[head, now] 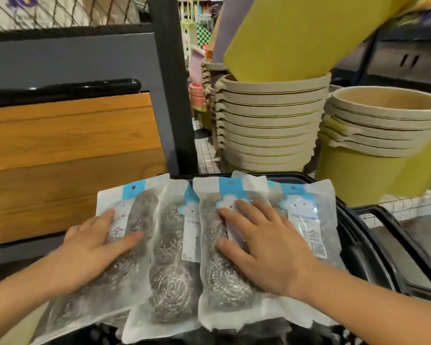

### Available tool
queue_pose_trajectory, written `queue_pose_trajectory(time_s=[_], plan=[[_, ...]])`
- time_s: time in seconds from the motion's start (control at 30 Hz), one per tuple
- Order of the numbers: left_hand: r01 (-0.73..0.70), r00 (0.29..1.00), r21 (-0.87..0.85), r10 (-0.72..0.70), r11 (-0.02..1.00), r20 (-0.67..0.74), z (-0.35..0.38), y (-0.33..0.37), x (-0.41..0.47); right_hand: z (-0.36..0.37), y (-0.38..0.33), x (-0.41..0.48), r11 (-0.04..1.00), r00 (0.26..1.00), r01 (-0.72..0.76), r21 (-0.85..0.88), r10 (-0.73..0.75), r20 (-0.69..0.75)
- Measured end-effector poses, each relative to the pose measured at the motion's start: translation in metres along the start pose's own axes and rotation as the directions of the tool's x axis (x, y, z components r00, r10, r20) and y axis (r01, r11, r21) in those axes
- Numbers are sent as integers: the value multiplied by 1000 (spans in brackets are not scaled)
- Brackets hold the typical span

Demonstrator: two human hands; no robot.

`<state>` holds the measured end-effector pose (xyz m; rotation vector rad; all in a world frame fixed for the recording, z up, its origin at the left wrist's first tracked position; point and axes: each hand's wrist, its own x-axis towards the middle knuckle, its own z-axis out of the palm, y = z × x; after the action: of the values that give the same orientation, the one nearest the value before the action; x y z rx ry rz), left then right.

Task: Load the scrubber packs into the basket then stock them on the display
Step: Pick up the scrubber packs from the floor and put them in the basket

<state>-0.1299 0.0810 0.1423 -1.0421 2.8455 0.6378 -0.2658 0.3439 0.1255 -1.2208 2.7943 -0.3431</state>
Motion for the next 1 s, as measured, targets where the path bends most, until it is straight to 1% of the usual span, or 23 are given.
queue_pose_trajectory(time_s=[0.07,0.1,0.2,0.23,0.3,0.37,0.4,0.47,0.53,0.6,0.67,0.73,0.83,0.9,1.0], plan=[[-39,997,-17,38,999,-68,-10,7,3,-11,12,-3,995,998,24,92,-19,-62],[-101,990,-33,97,994,-102,-17,21,0,-18,21,-6,990,995,28,141,-15,-94],[-227,969,-69,219,971,-111,-17,97,-9,-43,69,-21,980,971,10,199,38,-235],[-280,956,-66,273,958,-106,-11,132,-13,-51,91,-30,975,957,-18,222,81,-277],[-420,905,-39,415,907,-96,12,202,-14,-64,143,-54,959,928,-102,264,187,-323],[-502,865,-78,501,861,-44,46,277,-28,-72,204,-87,940,885,-219,260,304,-354],[-540,839,-109,544,834,1,68,313,-36,-73,236,-108,916,851,-296,269,381,-361],[-620,759,-215,646,755,82,118,383,-55,-67,308,-159,827,750,-460,322,557,-358],[-660,668,-315,725,682,169,174,442,-75,-44,383,-219,720,639,-619,313,694,-332],[-649,590,-389,756,653,285,235,491,-101,-11,450,-290,568,515,-775,278,822,-244],[-627,529,-417,752,659,393,300,524,-125,28,500,-361,389,371,-887,249,921,-118],[-608,488,-420,734,674,472,363,543,-145,66,535,-423,244,248,-949,198,969,-3],[-600,445,-351,665,718,600,442,550,-169,115,574,-487,113,127,-986,124,986,111],[-578,443,-301,602,759,665,484,548,-174,138,598,-511,43,62,-989,140,989,131],[-499,443,-270,510,823,738,539,542,-174,157,633,-522,-51,-15,-965,256,990,143]])
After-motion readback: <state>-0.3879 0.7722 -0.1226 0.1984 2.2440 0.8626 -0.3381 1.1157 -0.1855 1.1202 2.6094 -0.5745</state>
